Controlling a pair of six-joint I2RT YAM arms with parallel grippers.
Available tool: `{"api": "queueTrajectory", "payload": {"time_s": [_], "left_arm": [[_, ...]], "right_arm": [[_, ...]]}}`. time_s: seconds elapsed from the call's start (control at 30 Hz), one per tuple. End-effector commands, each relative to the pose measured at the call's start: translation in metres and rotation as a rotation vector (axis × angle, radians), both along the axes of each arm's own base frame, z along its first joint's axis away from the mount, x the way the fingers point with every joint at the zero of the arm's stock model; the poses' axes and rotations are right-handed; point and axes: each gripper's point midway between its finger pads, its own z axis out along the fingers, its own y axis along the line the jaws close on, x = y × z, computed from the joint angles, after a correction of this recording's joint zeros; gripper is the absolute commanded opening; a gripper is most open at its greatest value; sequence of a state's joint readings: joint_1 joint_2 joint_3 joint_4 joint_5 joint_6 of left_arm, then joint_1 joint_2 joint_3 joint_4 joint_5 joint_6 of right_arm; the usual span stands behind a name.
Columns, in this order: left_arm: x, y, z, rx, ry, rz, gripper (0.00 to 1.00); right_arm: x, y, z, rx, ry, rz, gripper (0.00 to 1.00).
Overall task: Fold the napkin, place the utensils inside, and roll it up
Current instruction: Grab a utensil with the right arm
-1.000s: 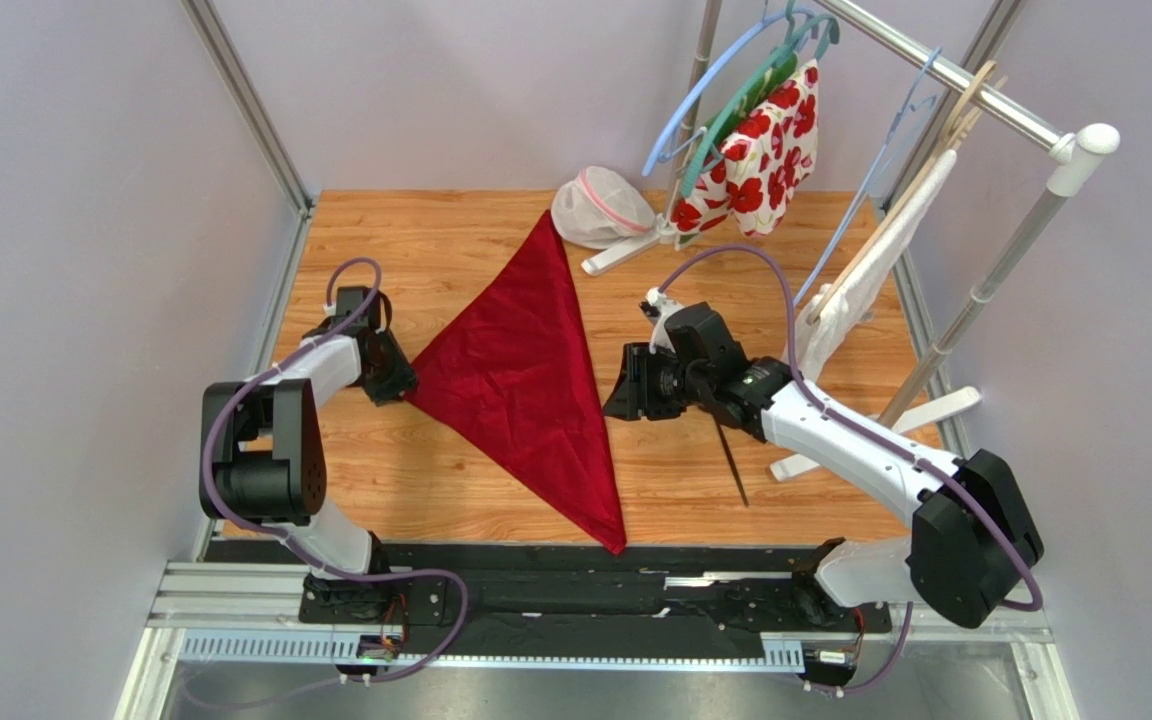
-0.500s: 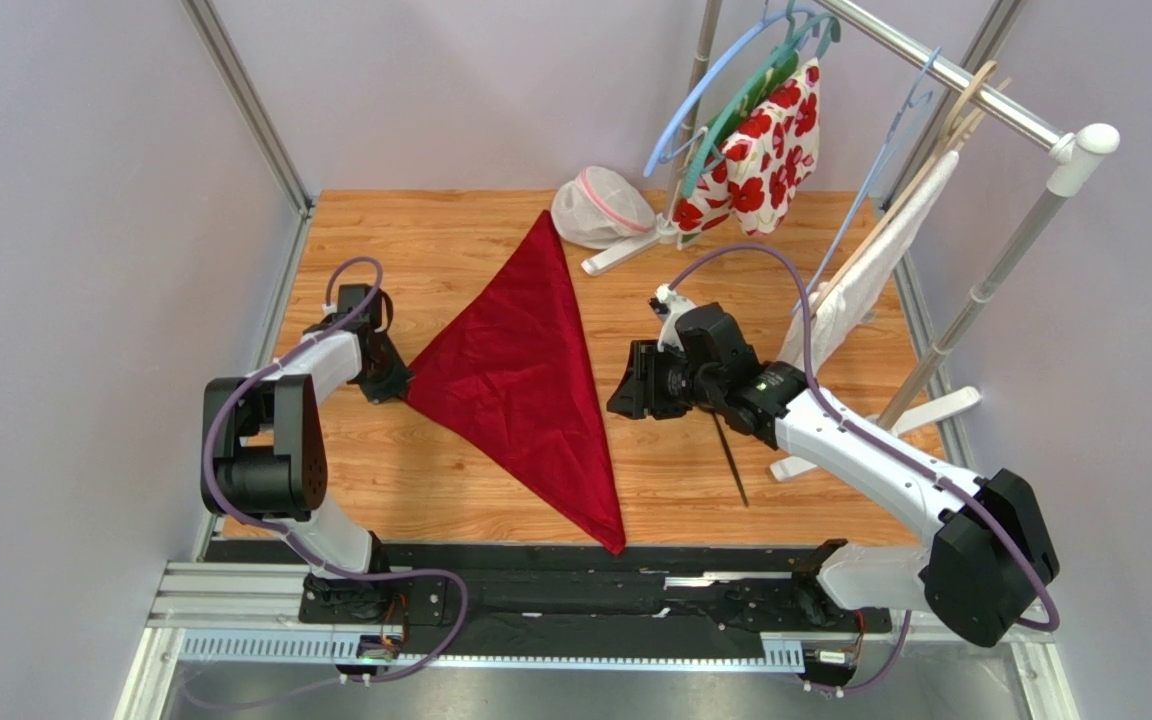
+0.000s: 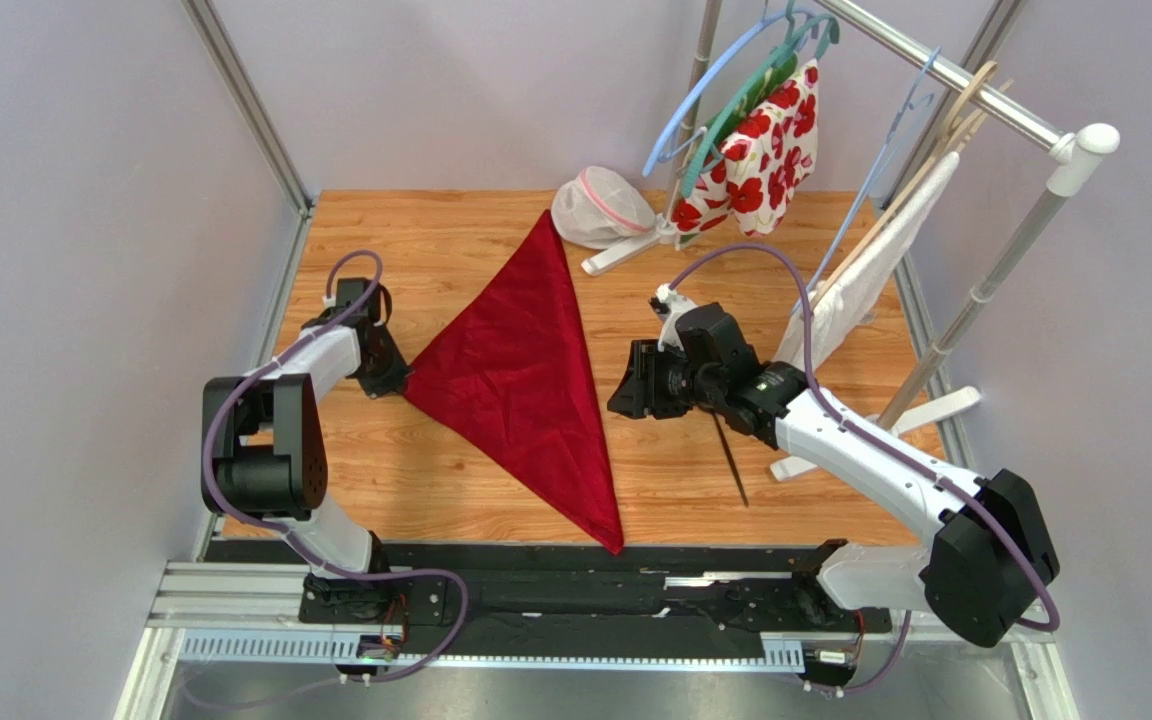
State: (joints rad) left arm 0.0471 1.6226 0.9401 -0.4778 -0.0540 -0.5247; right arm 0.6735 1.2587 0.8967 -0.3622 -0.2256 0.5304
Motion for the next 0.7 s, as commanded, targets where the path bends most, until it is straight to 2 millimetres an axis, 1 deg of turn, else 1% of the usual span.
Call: {"api": "queueTrajectory", "payload": {"time_s": [0.0, 0.2, 0.43, 0.67], "left_arm": [[0.017, 0.006, 0.011, 0.027, -0.028, -0.012, 0.0], [0.024, 0.013, 0.016, 0.064, -0.032, -0.005, 0.0], [0.023, 0.018, 0.011, 0.083, -0.003, 0.0, 0.0], [0.025, 0.017, 0.004, 0.079, 0.011, -0.012, 0.0]], "right_arm": [[0.0, -0.002, 0.002, -0.006, -0.014, 0.001, 0.46], [0.001, -0.001, 0.0, -0.009, -0.009, 0.002, 0.46], [0.003, 0.0, -0.004, -0.016, -0.001, -0.004, 0.46], [0.002, -0.005, -0.021, -0.053, 0.022, -0.018, 0.46]]}}
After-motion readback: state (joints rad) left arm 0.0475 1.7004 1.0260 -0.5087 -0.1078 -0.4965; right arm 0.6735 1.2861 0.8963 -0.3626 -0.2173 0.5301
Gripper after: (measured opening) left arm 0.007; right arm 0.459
